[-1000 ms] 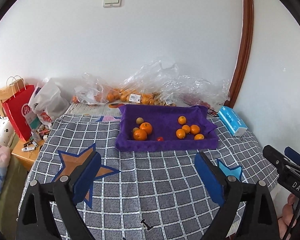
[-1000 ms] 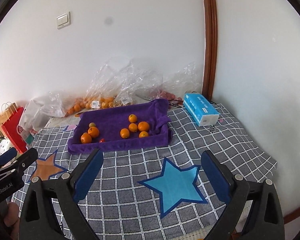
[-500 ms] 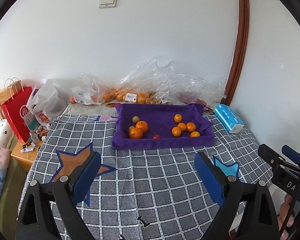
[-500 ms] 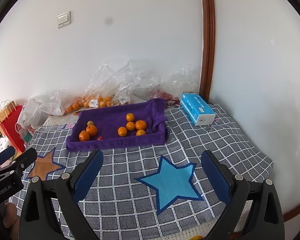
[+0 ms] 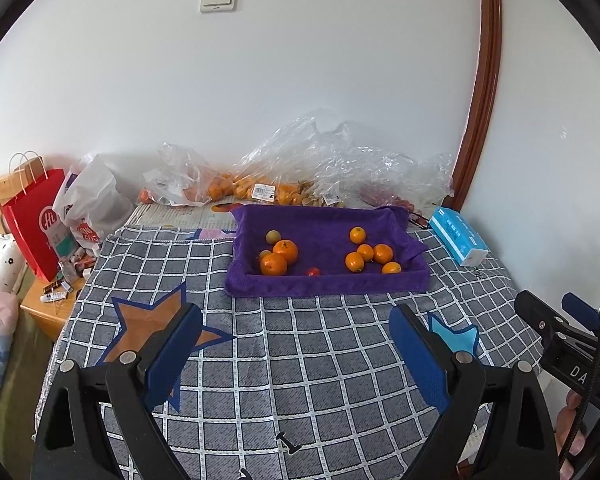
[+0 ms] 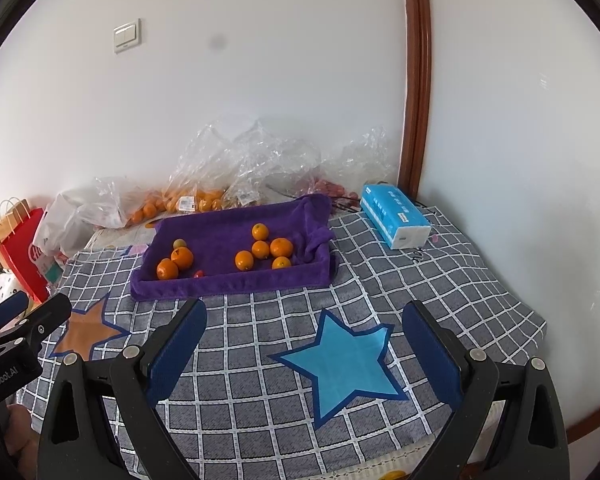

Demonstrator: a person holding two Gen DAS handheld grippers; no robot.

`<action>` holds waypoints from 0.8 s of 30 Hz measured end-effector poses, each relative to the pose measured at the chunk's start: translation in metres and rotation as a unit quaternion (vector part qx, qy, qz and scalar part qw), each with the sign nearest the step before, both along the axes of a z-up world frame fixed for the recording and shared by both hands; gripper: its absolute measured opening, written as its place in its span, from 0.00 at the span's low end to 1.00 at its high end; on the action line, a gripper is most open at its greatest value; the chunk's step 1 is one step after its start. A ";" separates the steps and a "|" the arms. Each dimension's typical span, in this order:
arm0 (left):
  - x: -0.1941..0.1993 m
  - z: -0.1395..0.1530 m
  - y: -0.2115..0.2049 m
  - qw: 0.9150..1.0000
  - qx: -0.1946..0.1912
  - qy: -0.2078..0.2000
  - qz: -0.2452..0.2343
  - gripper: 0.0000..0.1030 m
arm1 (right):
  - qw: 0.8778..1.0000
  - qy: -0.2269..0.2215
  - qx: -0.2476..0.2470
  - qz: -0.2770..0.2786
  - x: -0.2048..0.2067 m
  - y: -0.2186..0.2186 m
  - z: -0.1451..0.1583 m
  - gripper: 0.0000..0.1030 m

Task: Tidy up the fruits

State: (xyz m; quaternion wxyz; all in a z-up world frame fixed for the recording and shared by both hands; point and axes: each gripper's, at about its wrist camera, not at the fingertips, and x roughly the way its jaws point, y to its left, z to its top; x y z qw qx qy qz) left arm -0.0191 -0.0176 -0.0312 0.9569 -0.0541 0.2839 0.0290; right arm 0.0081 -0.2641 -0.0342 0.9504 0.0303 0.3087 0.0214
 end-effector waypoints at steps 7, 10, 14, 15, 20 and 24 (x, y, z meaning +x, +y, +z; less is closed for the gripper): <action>0.000 -0.001 0.002 1.000 -0.001 0.001 0.000 0.92 | 1.000 0.000 -0.002 -0.001 0.000 0.001 0.000 0.95; 0.000 -0.001 0.002 1.000 -0.002 0.001 0.001 0.92 | 1.000 0.002 -0.002 0.000 0.000 0.002 -0.001 0.95; 0.000 -0.001 0.002 1.000 -0.001 0.001 0.001 0.92 | 1.000 0.003 -0.003 0.000 0.000 0.004 -0.002 0.95; 0.000 -0.001 0.002 1.000 -0.001 0.001 0.001 0.92 | 1.000 0.003 -0.003 0.000 0.000 0.004 -0.002 0.95; 0.000 -0.002 0.001 1.000 -0.003 0.002 0.001 0.92 | 1.000 0.003 -0.002 0.000 0.000 0.004 -0.003 0.95; -0.001 -0.002 0.001 1.000 -0.003 0.002 0.001 0.92 | 1.000 0.003 -0.001 0.001 0.000 0.004 -0.003 0.95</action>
